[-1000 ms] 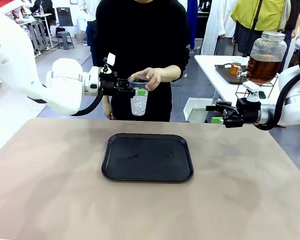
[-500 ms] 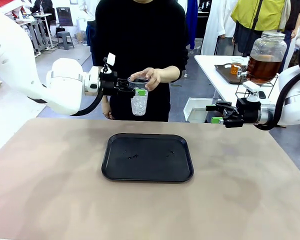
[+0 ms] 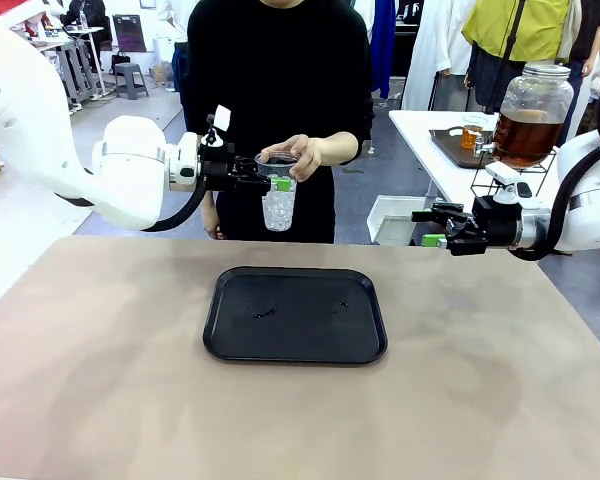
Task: Pour the drink into the iced cup.
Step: Open the gripper to release the iced cup you were holding.
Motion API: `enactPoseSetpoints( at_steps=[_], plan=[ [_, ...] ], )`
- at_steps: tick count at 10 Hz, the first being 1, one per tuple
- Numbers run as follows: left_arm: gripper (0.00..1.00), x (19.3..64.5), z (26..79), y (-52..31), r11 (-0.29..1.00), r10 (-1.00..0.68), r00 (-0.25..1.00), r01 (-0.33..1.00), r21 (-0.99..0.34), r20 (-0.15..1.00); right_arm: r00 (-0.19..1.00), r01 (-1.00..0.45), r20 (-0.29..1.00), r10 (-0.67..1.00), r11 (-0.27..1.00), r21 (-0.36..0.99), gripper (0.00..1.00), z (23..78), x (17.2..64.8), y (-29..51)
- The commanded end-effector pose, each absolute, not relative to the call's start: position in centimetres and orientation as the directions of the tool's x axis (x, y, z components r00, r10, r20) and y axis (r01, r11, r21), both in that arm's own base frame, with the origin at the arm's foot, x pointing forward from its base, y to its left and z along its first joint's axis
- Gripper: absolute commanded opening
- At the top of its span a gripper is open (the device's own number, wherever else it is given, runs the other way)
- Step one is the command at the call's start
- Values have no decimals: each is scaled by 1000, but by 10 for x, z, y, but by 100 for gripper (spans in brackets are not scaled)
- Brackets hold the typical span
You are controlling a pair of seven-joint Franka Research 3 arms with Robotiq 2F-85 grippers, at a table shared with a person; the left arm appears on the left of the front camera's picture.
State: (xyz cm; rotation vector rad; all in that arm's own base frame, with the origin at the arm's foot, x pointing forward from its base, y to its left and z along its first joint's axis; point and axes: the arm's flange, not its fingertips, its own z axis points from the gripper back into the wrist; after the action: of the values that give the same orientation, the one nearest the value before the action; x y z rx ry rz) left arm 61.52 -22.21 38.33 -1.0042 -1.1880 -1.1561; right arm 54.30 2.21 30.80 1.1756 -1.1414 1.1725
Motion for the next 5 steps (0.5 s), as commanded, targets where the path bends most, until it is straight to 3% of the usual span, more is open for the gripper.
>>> enactPoseSetpoints(
  at_steps=[1,5],
  plan=[
    [84,614,386,-222,150,-126,-12,988,31,992,66,-998,996,54,25,64,100,312,544,24],
    [84,614,386,-222,150,-126,-12,988,31,992,66,-998,996,54,25,64,100,312,544,24]
  ],
)
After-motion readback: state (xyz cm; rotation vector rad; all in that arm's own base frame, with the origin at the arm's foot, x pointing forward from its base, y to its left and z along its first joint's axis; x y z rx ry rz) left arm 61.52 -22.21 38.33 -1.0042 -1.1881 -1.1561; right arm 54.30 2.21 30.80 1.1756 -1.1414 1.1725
